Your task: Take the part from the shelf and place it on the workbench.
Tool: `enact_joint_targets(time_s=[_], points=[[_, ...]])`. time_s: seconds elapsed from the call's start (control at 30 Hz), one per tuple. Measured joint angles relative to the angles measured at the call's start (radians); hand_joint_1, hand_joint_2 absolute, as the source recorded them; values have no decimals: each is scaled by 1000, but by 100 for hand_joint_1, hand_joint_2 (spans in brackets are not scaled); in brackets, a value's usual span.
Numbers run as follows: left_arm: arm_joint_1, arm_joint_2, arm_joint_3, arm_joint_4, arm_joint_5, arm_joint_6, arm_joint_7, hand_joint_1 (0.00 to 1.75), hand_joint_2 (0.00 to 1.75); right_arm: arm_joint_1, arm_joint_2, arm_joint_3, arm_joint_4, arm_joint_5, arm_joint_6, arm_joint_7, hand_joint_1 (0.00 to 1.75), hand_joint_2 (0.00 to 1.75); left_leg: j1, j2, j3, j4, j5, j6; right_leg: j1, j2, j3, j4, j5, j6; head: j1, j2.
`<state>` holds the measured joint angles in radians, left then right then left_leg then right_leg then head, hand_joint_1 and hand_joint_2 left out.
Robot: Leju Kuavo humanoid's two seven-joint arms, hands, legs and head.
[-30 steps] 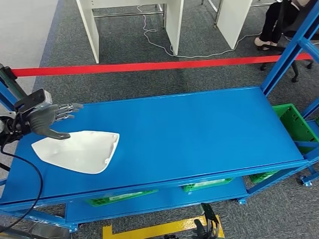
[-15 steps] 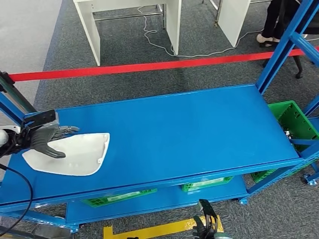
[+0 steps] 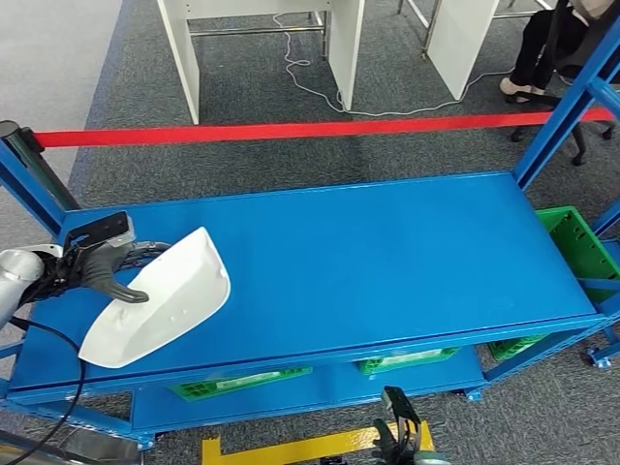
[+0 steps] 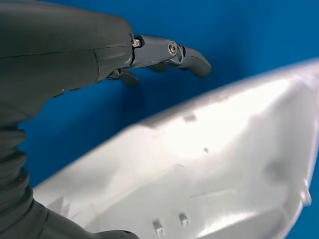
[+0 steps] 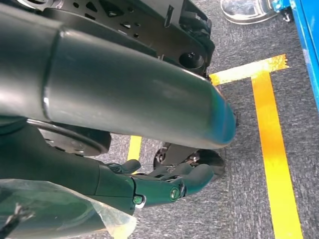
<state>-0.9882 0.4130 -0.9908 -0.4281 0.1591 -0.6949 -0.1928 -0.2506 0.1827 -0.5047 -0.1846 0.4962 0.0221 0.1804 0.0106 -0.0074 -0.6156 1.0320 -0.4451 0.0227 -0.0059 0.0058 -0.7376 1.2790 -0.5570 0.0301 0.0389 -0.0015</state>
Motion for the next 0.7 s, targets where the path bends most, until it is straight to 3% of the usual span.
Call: enact_joint_targets(time_s=[0.07,0.13,0.23,0.27,0.3,0.37,0.43,0.47,0.5,0.6,0.63,0.7], points=[[0,-6,-2,6,0,6,-4,0,175,-2,0,0,0,1,0,1,0,0,-1,-2,1,0,0,-1,1,0,70,-137,62,-6,0,0],[0,-10,-4,11,-1,14,-8,0,175,-5,0,0,0,1,-1,1,0,0,-5,-2,-1,2,0,-7,2,1,126,-239,88,-10,-1,0],[4,-18,-8,21,1,32,-12,43,175,-4,0,0,0,3,-5,4,0,0,-5,-3,-1,-3,5,-22,3,2,139,-259,92,-19,-1,0],[5,-21,-10,25,3,37,-10,83,175,-5,0,0,0,4,-6,5,0,0,-4,-3,-3,1,0,-27,1,2,140,-262,95,-24,-2,0],[7,-23,-11,29,5,42,-6,110,175,-5,0,0,0,5,-8,5,0,0,-4,-2,-10,20,-14,-32,-1,1,141,-265,98,-29,-4,0],[12,-30,-12,39,11,59,8,167,175,-5,0,0,0,8,-11,5,0,0,-2,1,-54,123,-70,-41,-3,1,143,-268,100,-35,-7,0],[22,-39,-12,49,21,76,21,175,175,-2,0,0,0,10,-14,6,0,0,0,1,-111,250,-119,-47,-3,0,143,-268,99,-37,-7,0],[27,-44,-11,53,26,80,25,175,175,-1,0,0,0,12,-15,6,0,0,0,1,-123,276,-120,-47,-3,0,144,-268,99,-37,-7,0],[31,-49,-11,56,31,82,27,175,175,0,0,0,0,14,-16,6,0,0,0,1,-116,262,-102,-46,-3,0,145,-268,99,-37,-7,0],[37,-58,-6,61,43,88,29,175,175,0,0,0,0,18,-20,6,0,0,-3,2,-24,69,-9,-34,-1,2,146,-267,98,-34,-7,0],[37,-60,-2,61,46,91,29,175,175,0,0,0,0,18,-22,6,0,0,-5,2,-1,20,4,-30,0,2,145,-266,98,-31,-7,0],[38,-67,7,61,51,98,31,175,175,1,0,0,0,19,-24,6,0,0,-10,1,11,-10,2,-24,2,2,141,-267,99,-21,-6,0]])
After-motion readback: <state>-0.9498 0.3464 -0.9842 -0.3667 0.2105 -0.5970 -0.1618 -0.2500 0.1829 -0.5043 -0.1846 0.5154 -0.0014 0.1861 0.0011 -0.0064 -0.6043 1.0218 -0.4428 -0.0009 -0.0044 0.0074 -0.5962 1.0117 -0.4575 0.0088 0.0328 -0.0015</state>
